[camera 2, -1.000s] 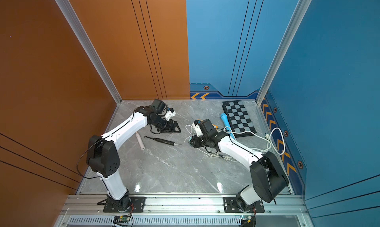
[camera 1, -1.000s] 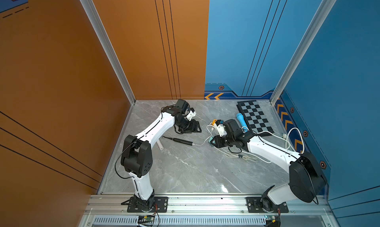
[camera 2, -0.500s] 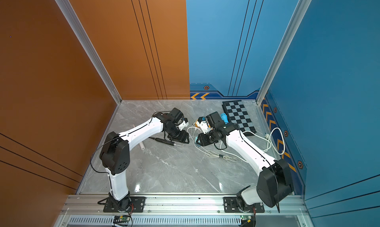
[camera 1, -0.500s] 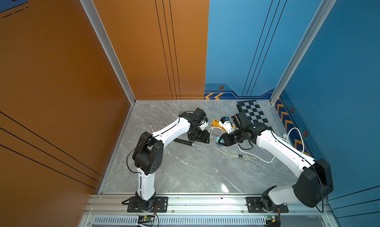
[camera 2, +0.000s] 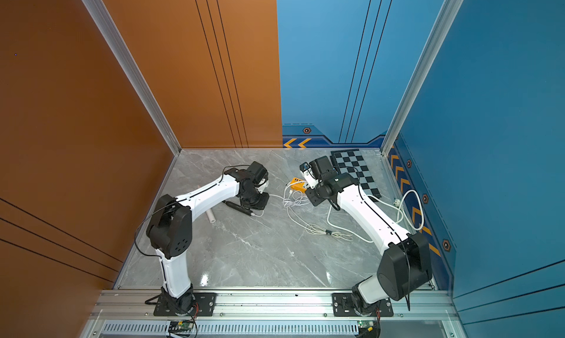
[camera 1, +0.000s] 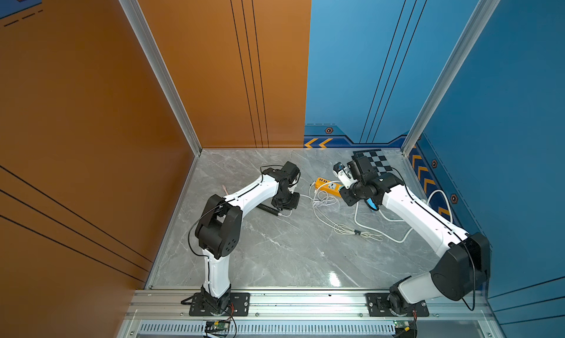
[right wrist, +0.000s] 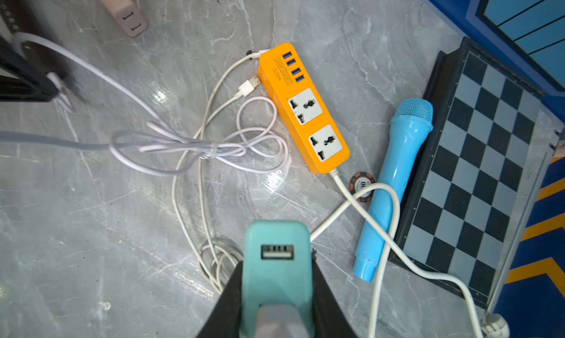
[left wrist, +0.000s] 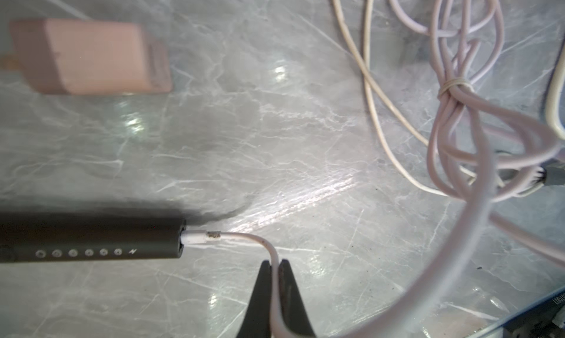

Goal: Charge the electric toothbrush
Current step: Adjust the charging cable at the center of the board, then insert the plug into the socket.

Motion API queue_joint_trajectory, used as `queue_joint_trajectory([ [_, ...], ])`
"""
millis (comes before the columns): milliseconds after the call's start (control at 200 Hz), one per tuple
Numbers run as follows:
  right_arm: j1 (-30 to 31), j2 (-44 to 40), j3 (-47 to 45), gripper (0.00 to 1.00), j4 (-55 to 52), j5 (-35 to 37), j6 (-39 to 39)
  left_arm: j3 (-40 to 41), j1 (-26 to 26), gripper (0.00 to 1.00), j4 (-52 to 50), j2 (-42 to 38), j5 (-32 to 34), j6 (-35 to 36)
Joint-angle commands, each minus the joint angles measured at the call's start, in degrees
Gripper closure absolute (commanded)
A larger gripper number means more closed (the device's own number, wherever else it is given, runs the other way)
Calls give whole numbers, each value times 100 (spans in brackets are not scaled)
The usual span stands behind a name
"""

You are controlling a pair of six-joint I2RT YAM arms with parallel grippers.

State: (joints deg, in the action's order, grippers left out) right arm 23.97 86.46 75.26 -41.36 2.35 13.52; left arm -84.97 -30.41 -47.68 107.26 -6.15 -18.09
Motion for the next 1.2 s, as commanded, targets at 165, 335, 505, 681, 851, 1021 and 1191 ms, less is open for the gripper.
queue_joint_trajectory([
  [165, -466, 557, 145, 73, 1024, -487, 557, 873, 568, 99, -199, -1410, 203, -10],
  [335, -725, 1032, 290, 73, 1156, -999, 722, 1114, 534, 97, -193, -1793, -808, 263],
  [505, -871, 1409, 505, 72, 1280, -1185, 785, 1044, 128, 96, -190, -2296, -700, 499],
  [681, -1016, 1781, 718, 72, 1652, -1616, 919, 731, 388, 98, -187, -2522, 451, 468],
  [851, -1060, 2294, 1101, 72, 1696, -2196, 1238, 36, 706, 100, -145, -1866, 628, 563],
  [1021, -1058, 2720, 1294, 72, 1678, -2600, 1436, -181, 844, 97, -125, -1495, 685, 431],
  [1191, -1064, 2941, 1412, 71, 1484, -2810, 1654, 278, 947, 84, -132, -1586, 682, 330],
])
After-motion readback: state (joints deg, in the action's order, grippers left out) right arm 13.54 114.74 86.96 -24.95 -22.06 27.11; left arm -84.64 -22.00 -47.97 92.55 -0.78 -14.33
